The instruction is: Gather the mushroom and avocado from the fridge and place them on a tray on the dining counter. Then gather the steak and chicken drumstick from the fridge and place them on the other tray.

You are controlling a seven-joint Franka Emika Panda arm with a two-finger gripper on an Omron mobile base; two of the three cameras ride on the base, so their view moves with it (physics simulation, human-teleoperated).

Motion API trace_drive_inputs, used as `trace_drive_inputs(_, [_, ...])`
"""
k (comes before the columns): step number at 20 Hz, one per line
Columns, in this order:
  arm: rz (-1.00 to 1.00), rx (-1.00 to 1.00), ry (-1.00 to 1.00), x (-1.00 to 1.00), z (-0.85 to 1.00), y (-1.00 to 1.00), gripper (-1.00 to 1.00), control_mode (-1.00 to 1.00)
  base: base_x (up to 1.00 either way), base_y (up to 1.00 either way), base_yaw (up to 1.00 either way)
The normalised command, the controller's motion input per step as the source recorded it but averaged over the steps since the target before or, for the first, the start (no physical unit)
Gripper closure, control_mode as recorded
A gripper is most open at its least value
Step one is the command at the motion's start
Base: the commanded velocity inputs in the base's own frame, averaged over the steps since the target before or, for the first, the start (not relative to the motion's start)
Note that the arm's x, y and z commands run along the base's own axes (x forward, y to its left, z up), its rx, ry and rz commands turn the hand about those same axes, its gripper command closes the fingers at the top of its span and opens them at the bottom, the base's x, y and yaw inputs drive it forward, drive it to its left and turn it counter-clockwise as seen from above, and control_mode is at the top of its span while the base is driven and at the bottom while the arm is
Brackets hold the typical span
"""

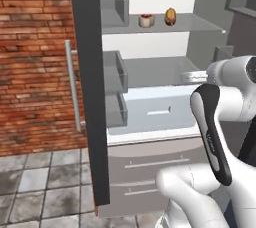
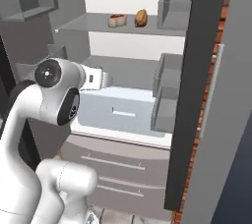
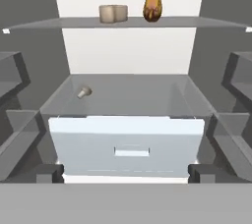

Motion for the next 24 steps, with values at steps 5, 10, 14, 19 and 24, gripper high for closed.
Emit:
trace_drive_inputs(5, [0.00,0.00,0.00,0.00,0.00,0.00,-1.00,1.00,0.56,-0.06,0.11])
trace_drive_inputs(10, [0.00,0.00,0.00,0.00,0.00,0.00,-1.00,1.00,0.51,-0.12,0.12])
trace_drive_inputs(14, [0.00,0.00,0.00,0.00,0.00,0.00,-1.00,1.00,0.40,-0.12,0.10])
trace_drive_inputs(19, [0.00,0.00,0.00,0.00,0.00,0.00,-1.00,1.00,0.32,-0.17,0.07])
trace_drive_inputs(24, [0.00,0.00,0.00,0.00,0.00,0.00,-1.00,1.00,0.40,-0.23,0.06])
